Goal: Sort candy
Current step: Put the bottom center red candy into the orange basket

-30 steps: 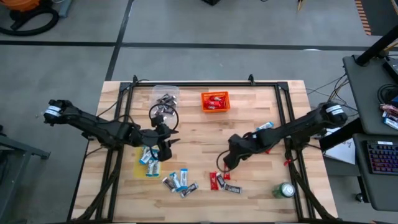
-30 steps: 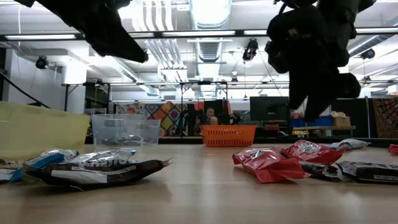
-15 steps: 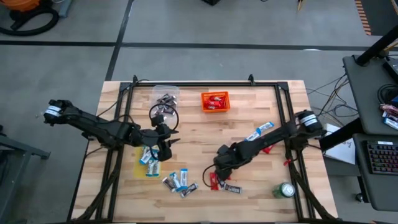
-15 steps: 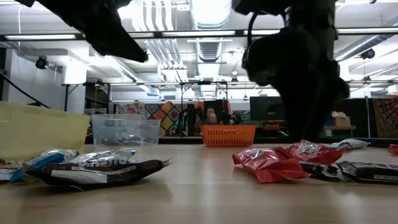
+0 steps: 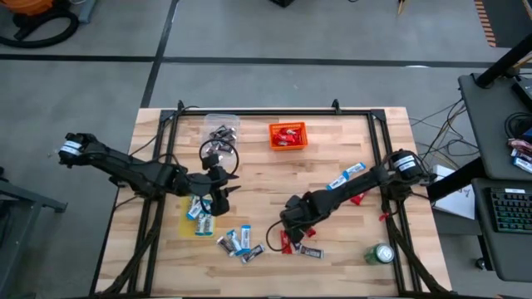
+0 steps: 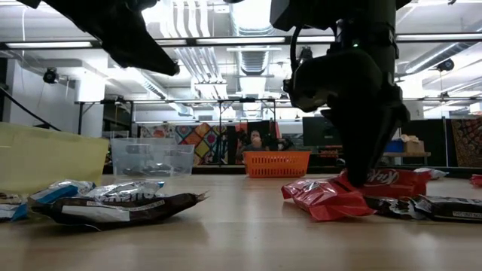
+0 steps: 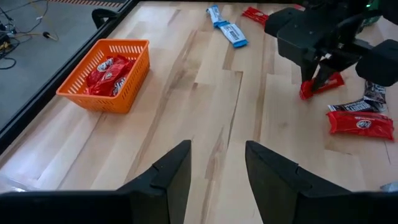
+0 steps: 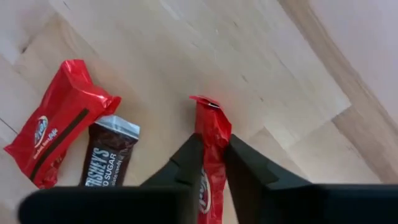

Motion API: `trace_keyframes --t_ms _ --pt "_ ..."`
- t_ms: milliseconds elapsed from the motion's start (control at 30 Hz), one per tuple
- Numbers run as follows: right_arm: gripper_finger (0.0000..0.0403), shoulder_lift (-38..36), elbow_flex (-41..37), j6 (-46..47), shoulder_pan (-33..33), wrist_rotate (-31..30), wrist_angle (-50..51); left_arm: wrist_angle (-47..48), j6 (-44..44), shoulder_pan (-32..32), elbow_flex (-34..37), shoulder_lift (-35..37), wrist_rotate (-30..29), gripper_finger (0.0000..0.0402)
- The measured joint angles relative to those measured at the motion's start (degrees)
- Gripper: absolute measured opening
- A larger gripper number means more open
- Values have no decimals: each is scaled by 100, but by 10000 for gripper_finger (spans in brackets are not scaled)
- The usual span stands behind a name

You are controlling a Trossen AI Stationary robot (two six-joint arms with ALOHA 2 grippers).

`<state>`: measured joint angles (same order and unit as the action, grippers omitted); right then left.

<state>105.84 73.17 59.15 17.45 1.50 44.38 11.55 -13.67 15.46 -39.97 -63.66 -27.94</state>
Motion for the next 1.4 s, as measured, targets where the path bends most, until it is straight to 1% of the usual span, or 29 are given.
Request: trace_keyframes --t_ms 100,167,267,467,600,700,800,867,1000,1067,1167,1267,1333,1400 --pt "25 -14 8 -185 -23 -65 -11 0 -43 13 0 0 0 135" --pt "16 -72 27 -324 -33 -172 -4 0 -62 14 0 0 0 135" --pt "14 -252 31 -572 -118 -298 -2 0 -182 16 2 0 0 135" --pt "14 -734 31 -1360 -530 -958 -13 -20 -230 59 4 0 0 135" --pt "14 -1159 33 -2025 -1001 -1703 -40 -61 -230 61 4 0 0 135" --pt "13 -1480 33 -2586 -1465 -2119 -116 -91 -230 61 4 0 -2 135" --pt "13 -1693 33 -3111 -2033 -2483 -422 -110 -230 61 4 0 -2 135" --pt "13 -1741 5 -3435 -2457 -2656 -839 -155 -230 61 4 0 -4 135" --pt "13 -1602 -164 -4129 -3245 -2717 -1882 -173 -230 59 4 -2 -5 135" --pt "13 -1425 -243 -4381 -3579 -2704 -2157 -175 -230 59 4 -2 -7 135" --pt "13 -1139 -264 -4559 -3977 -2684 -2226 -172 -230 59 4 -2 -7 135" --pt "14 -898 -275 -4569 -4190 -2517 -2227 -166 -230 59 4 -2 -7 135" --pt "24 -753 -275 -4577 -4241 -2361 -2252 -170 -202 57 4 -2 -9 135" --pt "42 -647 -282 -4616 -4258 -2350 -2234 -170 -188 57 4 -2 -9 135"
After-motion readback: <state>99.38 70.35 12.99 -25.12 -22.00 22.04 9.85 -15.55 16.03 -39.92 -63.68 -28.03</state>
